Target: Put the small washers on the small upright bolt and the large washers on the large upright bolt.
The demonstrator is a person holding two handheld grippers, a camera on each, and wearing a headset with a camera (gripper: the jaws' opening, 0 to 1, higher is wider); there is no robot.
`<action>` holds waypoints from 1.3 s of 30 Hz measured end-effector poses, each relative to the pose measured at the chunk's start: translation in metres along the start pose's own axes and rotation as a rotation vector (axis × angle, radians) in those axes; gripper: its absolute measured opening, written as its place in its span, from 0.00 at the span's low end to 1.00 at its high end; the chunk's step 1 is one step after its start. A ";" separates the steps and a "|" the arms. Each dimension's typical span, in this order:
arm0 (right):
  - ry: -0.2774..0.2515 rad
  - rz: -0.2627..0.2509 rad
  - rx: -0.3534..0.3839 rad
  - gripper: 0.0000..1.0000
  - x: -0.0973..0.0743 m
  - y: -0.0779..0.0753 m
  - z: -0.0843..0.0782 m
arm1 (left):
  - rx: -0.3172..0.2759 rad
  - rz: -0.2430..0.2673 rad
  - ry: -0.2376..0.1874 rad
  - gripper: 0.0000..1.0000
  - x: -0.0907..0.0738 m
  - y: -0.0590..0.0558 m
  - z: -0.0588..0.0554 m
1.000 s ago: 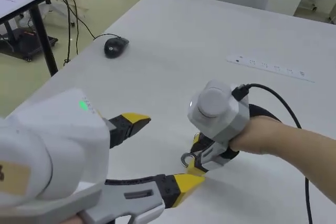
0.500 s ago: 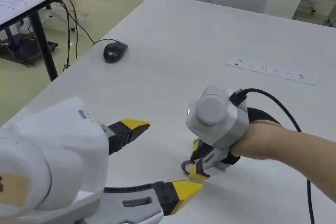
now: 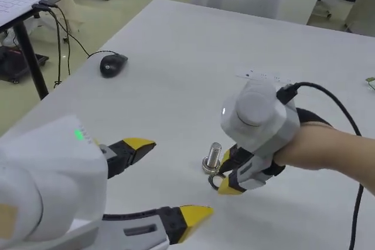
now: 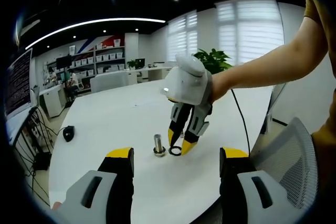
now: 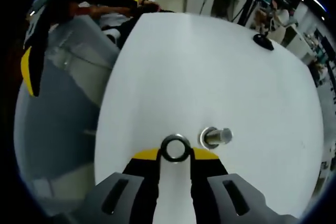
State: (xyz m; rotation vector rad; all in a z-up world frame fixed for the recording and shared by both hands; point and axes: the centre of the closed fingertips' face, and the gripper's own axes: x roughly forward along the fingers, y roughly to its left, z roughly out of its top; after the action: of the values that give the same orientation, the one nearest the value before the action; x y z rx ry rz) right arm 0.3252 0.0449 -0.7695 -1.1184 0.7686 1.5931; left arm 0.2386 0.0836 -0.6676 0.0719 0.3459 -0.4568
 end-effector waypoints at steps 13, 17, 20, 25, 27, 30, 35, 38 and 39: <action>0.005 -0.093 -0.027 0.21 -0.022 -0.052 0.019 | -0.007 -0.001 -0.007 0.65 -0.001 -0.004 -0.001; 0.022 -0.076 -0.047 0.21 -0.013 -0.056 0.024 | -0.014 0.009 -0.010 0.65 -0.001 0.000 -0.001; 0.038 -0.065 -0.064 0.21 -0.006 -0.054 0.023 | -0.022 0.018 -0.013 0.65 -0.002 0.003 -0.001; 0.056 -0.047 -0.073 0.22 0.000 -0.052 0.020 | -0.026 0.021 -0.010 0.65 0.001 0.006 -0.002; 0.063 -0.062 -0.077 0.22 0.001 -0.055 0.019 | -0.029 0.020 -0.010 0.65 0.002 0.006 -0.002; 0.070 -0.058 -0.080 0.22 0.006 -0.057 0.016 | -0.030 0.016 -0.008 0.65 0.004 0.006 -0.003; 0.071 -0.057 -0.076 0.22 0.014 -0.054 0.014 | -0.031 0.009 -0.005 0.65 0.006 0.006 -0.004; 0.075 -0.057 -0.079 0.22 0.019 -0.052 0.013 | -0.032 0.005 -0.002 0.65 0.007 0.005 -0.004; 0.076 -0.056 -0.083 0.22 0.020 -0.051 0.013 | -0.034 0.003 0.000 0.65 0.007 0.005 -0.005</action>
State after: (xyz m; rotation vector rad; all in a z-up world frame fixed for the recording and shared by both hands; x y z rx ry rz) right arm 0.3683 0.0789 -0.7809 -1.2563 0.7204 1.5551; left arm 0.2449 0.0858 -0.6746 0.0398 0.3532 -0.4477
